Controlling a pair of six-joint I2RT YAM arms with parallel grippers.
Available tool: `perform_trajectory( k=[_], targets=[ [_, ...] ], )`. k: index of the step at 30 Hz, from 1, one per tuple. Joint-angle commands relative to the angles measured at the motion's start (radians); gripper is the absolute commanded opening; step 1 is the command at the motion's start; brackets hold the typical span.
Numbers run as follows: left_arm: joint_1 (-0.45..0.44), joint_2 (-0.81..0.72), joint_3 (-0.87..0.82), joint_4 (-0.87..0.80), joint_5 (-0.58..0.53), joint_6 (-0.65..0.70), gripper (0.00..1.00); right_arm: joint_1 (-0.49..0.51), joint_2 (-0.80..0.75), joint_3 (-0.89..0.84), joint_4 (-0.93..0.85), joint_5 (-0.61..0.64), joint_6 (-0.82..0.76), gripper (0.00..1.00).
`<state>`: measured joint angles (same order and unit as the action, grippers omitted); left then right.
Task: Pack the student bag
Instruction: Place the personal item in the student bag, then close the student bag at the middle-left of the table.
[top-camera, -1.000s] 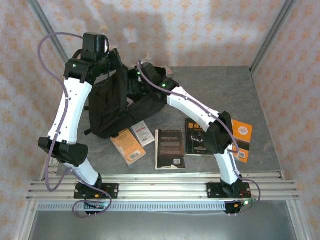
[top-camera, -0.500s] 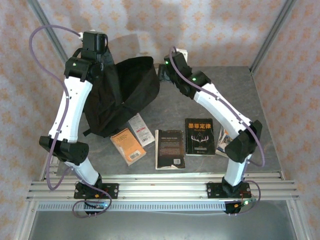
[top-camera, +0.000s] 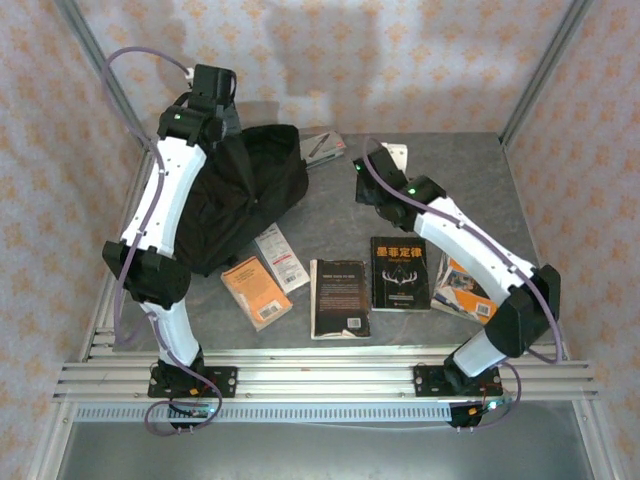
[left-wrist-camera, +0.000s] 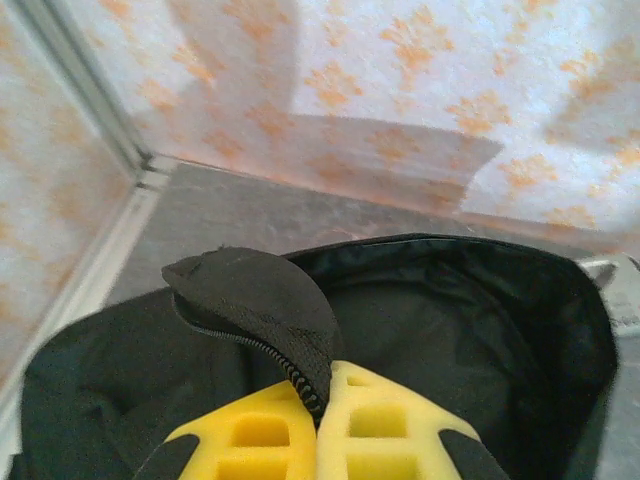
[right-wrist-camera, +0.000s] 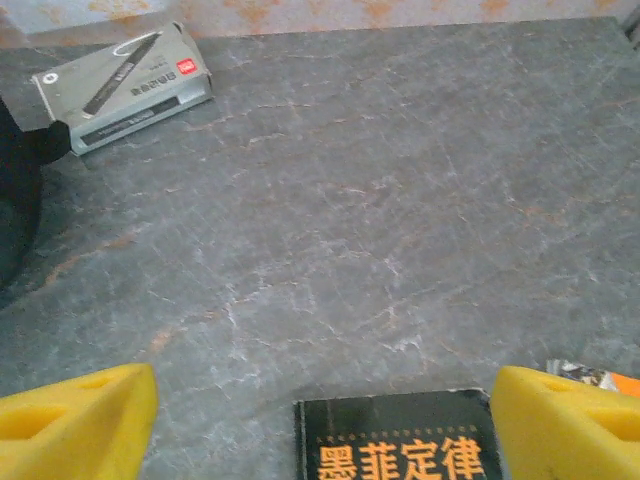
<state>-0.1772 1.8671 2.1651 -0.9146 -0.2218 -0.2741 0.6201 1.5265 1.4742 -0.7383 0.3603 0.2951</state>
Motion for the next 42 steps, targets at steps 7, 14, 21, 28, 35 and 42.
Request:
perform_trajectory(
  k=[7, 14, 21, 28, 35, 42],
  targets=[
    [-0.037, -0.216, -0.204, 0.131, 0.043, -0.023, 0.00, -0.023, -0.134, -0.140, -0.011, 0.049, 0.013, 0.86],
    [-0.037, -0.310, -0.325, 0.122, 0.043, 0.003, 0.00, -0.023, -0.148, -0.174, -0.001, 0.027, 0.037, 0.86],
    [-0.037, -0.399, -0.406, 0.113, 0.037, 0.074, 0.00, -0.023, -0.156, -0.193, -0.011, 0.004, 0.051, 0.86],
    [-0.037, -0.374, -0.437, 0.039, 0.134, 0.118, 0.12, -0.023, -0.171, -0.222, -0.013, -0.020, 0.056, 0.87],
    [-0.164, -0.210, -0.175, 0.013, 0.149, 0.098, 0.64, -0.023, -0.207, -0.234, -0.027, -0.008, 0.018, 0.89],
    [-0.180, 0.158, 0.190, 0.095, 0.186, -0.062, 0.67, -0.025, -0.251, -0.269, -0.016, -0.070, 0.025, 0.86]
  ],
)
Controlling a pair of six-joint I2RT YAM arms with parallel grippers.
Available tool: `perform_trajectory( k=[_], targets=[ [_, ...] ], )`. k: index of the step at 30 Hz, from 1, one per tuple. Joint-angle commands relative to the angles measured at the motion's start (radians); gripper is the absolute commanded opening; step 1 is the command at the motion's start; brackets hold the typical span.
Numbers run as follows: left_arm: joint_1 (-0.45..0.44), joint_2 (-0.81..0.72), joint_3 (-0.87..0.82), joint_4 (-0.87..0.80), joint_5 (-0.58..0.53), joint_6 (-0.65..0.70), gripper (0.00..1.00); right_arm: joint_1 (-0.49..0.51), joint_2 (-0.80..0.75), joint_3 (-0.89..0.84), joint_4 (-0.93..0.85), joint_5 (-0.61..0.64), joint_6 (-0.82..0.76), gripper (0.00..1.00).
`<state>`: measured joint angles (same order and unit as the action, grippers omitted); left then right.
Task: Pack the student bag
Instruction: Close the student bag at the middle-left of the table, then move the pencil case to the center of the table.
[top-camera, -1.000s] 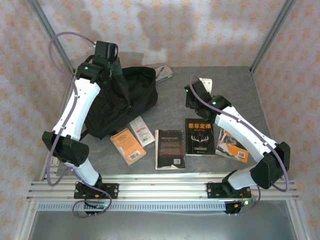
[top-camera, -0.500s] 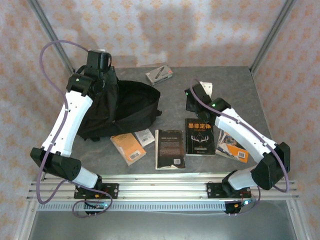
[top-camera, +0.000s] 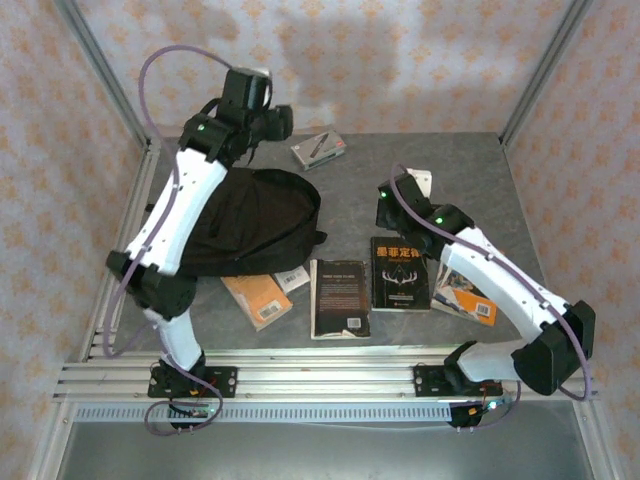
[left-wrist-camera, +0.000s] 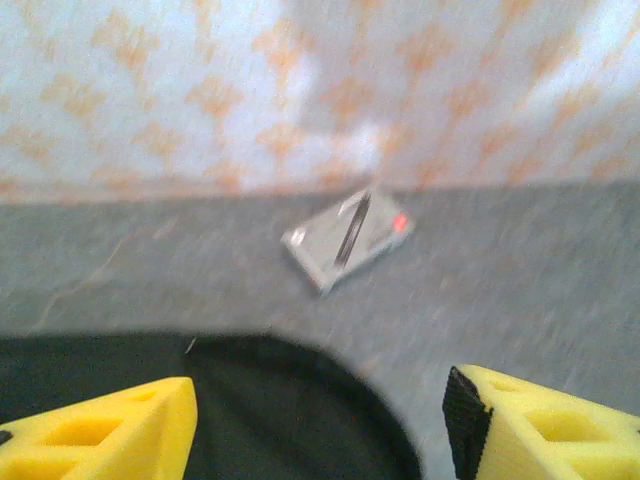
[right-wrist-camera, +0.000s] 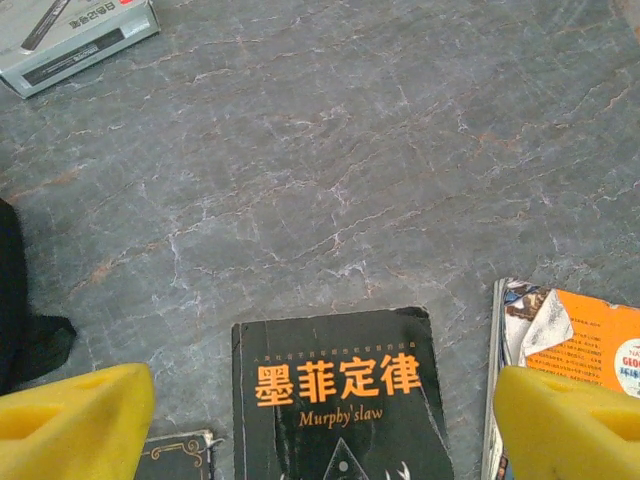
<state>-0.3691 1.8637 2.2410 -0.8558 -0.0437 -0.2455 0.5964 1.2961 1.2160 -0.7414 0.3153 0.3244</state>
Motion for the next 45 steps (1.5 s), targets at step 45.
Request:
perform_trajectory(
  k=[45],
  targets=[
    [-0.005, 1.028, 0.561, 0.100, 0.202, -0.502, 0.61, -0.078, -0.107, -0.172, -0.009, -0.083, 0.078, 0.83]
  ],
)
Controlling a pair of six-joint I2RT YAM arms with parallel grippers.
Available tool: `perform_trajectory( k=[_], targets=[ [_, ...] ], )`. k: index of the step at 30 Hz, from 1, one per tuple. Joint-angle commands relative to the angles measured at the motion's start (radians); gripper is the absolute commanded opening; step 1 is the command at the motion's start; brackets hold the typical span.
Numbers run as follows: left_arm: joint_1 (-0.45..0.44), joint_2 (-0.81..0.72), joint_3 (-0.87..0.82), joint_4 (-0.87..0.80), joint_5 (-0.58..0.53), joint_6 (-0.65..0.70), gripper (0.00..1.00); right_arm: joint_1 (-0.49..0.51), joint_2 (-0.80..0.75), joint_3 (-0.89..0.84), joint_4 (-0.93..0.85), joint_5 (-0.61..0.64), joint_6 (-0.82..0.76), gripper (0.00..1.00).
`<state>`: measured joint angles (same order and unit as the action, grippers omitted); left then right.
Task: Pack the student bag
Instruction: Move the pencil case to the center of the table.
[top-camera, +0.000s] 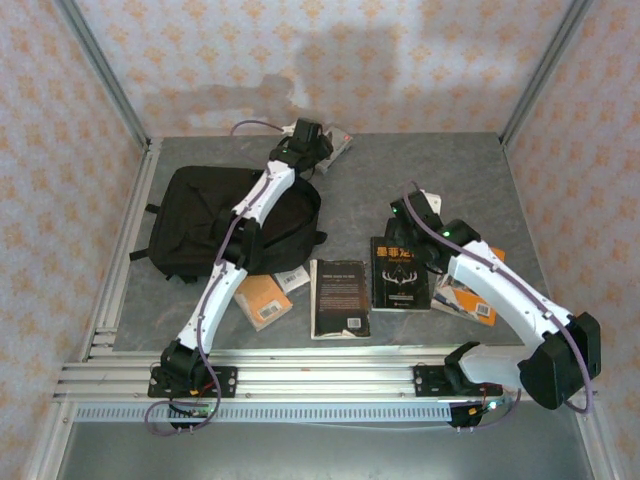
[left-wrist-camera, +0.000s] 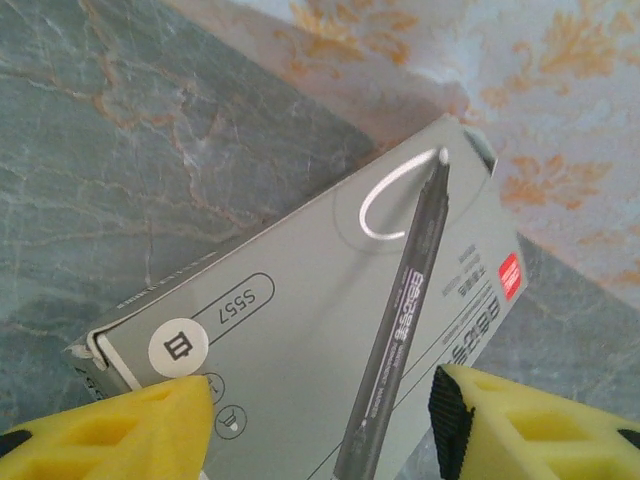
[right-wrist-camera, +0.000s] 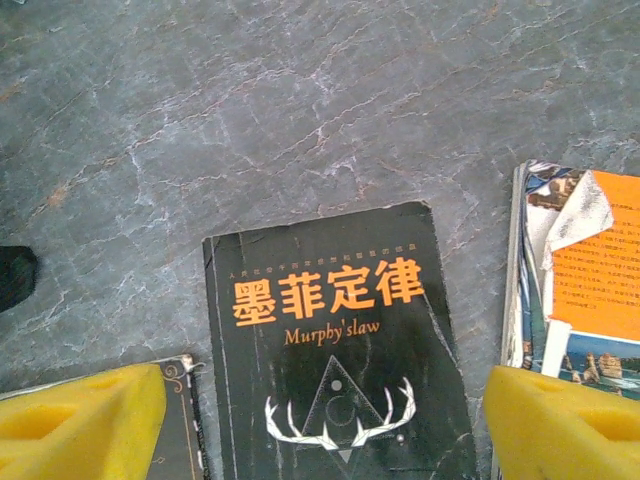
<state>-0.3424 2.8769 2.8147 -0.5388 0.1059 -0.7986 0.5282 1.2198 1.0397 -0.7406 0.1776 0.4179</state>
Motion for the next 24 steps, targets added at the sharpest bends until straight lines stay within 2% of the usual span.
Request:
perform_trajectory(
  k=[1, 9, 21, 24],
  targets=[
    [-0.036, 0.013, -0.017, -0.226, 0.065, 0.056, 0.61, -0.010, -0.032, -0.002, -0.014, 0.061, -0.015, 0.83],
    [-0.088, -0.006, -0.034, -0.329, 0.152, 0.121, 0.58, -0.011, -0.146, -0.049, -0.029, 0.107, -0.018, 0.83],
    [-0.229, -0.156, -0.221, -0.413, 0.265, 0.148, 0.50, -0.016, -0.210, -0.052, -0.003, 0.234, -0.071, 0.84],
    [-0.280, -0.251, -0.327, -0.393, 0.266, 0.129, 0.48, -0.051, -0.199, -0.044, 0.032, 0.212, -0.065, 0.83]
  ],
)
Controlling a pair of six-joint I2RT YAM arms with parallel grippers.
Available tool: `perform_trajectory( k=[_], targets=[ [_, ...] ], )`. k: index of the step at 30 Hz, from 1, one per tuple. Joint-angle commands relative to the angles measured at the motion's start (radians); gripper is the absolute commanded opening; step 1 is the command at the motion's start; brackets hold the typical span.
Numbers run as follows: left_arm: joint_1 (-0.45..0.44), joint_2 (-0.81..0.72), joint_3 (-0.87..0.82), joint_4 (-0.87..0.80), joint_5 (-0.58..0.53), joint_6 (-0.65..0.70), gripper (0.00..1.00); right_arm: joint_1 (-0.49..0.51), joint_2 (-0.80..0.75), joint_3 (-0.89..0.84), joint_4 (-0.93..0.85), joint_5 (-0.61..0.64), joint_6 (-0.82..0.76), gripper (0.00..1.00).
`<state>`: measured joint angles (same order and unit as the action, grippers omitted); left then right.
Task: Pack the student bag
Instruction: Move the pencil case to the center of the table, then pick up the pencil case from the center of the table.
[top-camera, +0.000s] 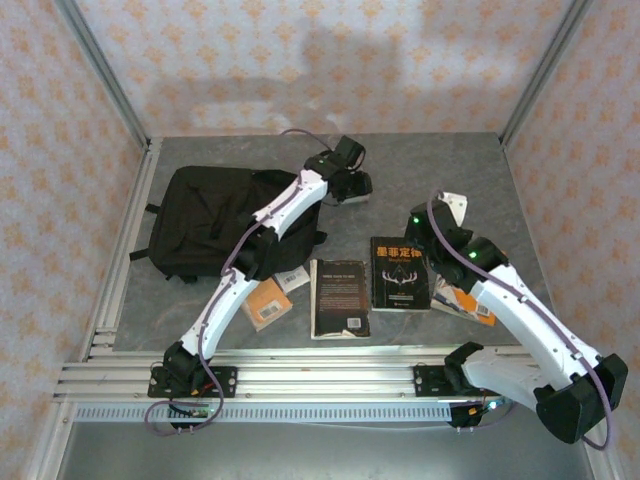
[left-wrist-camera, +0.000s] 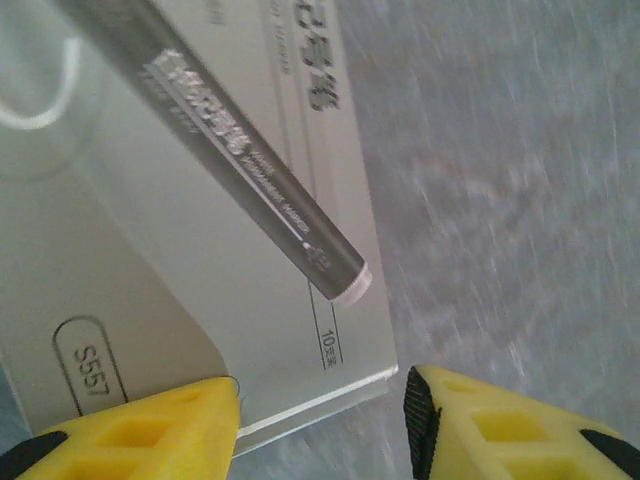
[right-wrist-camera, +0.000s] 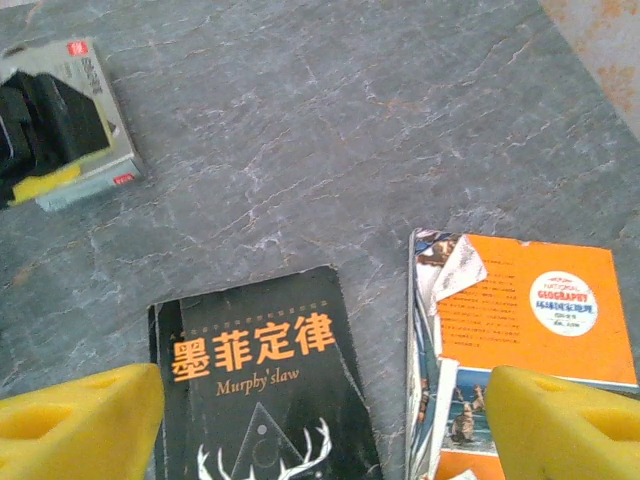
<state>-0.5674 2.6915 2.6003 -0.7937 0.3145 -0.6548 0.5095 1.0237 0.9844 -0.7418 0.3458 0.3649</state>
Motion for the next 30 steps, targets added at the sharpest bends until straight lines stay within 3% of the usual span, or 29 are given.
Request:
perform_trajectory(
  k=[1, 7, 11, 17, 24, 30],
  targets=[
    [-0.074, -0.113, -0.167, -0.116, 0.053, -0.022, 0.48, -0.057, 0.006, 0.013, 0.045, 0.019, -0.002, 0.84],
    [-0.065, -0.367, -0.389, -0.010, 0.049, -0.075, 0.54, -0.179, 0.117, 0.058, 0.164, -0.132, 0.005, 0.86],
    [-0.010, -0.474, -0.405, -0.015, 0.057, -0.078, 0.61, -0.181, 0.297, 0.156, 0.217, -0.221, -0.048, 0.99],
    [0.053, -0.651, -0.426, -0.079, 0.001, -0.046, 0.65, -0.182, 0.609, 0.354, 0.179, -0.344, -0.077, 1.00],
    [0.142, -1.004, -0.721, -0.055, -0.079, -0.101, 0.65, -0.168, 0.864, 0.543, 0.104, -0.422, -0.092, 0.99],
    [0.190, -1.236, -0.919, -0.074, -0.078, -0.098, 0.67, -0.138, 1.018, 0.666, 0.070, -0.498, -0.124, 0.99]
  ],
)
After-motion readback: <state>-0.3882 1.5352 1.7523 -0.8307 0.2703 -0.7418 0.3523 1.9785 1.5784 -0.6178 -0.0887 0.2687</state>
